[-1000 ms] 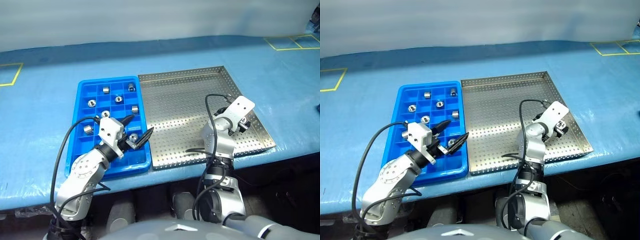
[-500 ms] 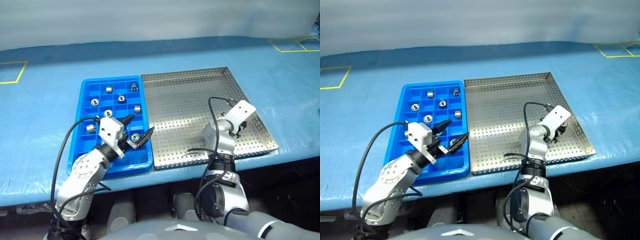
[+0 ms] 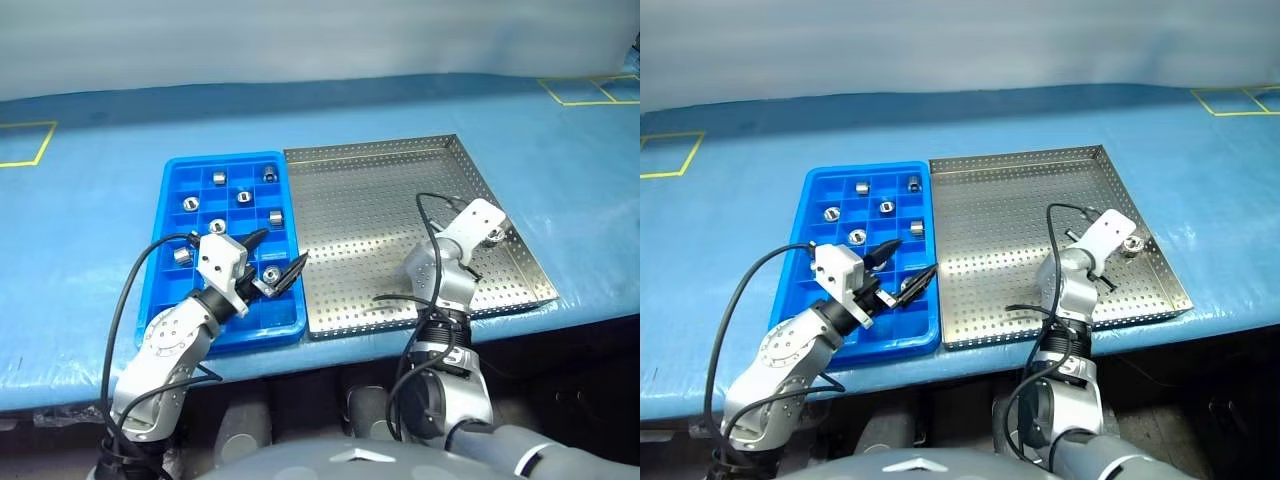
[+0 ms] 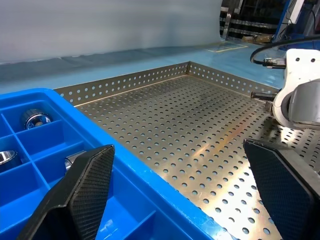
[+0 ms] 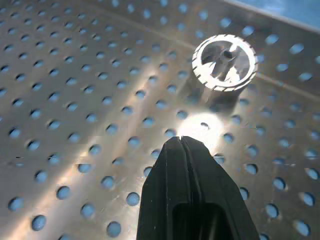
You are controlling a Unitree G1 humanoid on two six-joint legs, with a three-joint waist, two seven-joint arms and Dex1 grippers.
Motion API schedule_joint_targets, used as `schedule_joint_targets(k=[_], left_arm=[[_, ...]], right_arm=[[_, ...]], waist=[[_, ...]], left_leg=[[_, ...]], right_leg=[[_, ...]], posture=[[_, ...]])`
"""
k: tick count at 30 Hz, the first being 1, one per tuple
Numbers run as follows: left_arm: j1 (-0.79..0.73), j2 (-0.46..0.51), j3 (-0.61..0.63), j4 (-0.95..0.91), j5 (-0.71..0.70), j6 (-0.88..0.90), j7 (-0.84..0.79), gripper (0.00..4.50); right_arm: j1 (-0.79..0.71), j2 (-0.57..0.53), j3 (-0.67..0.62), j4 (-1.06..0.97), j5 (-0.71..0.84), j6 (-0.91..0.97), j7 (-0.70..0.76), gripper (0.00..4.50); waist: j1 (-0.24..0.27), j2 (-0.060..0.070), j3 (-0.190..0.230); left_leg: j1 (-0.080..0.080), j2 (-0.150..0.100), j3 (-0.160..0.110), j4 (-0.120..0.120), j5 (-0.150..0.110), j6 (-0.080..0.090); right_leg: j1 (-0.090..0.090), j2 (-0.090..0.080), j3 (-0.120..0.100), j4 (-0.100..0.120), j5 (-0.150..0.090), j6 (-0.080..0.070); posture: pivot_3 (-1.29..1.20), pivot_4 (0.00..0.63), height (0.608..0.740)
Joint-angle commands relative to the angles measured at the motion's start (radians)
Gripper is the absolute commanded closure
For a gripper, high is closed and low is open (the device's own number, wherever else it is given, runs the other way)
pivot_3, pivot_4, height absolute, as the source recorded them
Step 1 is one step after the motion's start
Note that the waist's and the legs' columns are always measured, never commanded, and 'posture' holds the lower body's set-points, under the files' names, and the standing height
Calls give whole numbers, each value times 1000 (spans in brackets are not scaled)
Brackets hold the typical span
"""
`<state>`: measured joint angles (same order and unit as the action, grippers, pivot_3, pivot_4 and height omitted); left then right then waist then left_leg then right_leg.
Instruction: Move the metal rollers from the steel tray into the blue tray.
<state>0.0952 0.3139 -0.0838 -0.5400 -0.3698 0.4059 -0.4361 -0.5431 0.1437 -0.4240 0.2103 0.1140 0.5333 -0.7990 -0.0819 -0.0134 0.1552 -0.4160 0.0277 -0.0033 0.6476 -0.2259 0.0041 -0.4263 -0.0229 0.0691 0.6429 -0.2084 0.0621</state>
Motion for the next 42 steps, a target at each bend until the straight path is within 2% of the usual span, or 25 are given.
schedule_joint_targets(k=[1,5,11,23,32,40,42], left_arm=[[-3,-4,5,-53,-11,-12,3,0],[-5,-5,5,-52,-12,-11,5,0],[2,-10,8,-54,-9,-17,12,0],[2,-11,6,-59,-9,-21,19,0],[2,-9,7,-63,-12,-16,18,0],[2,-7,13,-53,-14,-22,13,0],[2,-7,14,-50,-14,-23,11,0]], right_arm=[[-30,33,17,-83,34,27,23,3583],[-50,28,18,-61,36,7,16,2255],[-91,-14,-30,25,4,-49,-91,315],[-182,-133,-89,307,-6,-194,-167,315],[-227,-219,-91,495,3,-272,-126,315],[-234,-270,-70,581,-10,-311,-116,315],[-232,-278,-64,593,-13,-315,-118,716]], waist=[[2,0,0],[3,0,0],[4,0,0],[6,0,0],[6,0,0],[8,0,0],[9,0,0]], left_leg=[[0,0,0,0,0,0],[0,0,0,0,0,0],[0,0,0,0,0,0],[0,-1,0,0,0,0],[0,-1,0,0,0,0],[1,-1,0,0,0,0],[1,-1,0,0,0,0]], right_leg=[[0,0,0,0,0,0],[0,0,0,0,0,0],[0,0,0,0,0,0],[0,0,0,-1,0,0],[1,0,0,-1,0,1],[2,0,1,-1,0,1],[2,0,1,-1,0,1]], posture=[[-12,150,740],[-8,150,740],[2,150,740],[14,150,740],[16,150,740],[18,150,740],[17,150,740]])
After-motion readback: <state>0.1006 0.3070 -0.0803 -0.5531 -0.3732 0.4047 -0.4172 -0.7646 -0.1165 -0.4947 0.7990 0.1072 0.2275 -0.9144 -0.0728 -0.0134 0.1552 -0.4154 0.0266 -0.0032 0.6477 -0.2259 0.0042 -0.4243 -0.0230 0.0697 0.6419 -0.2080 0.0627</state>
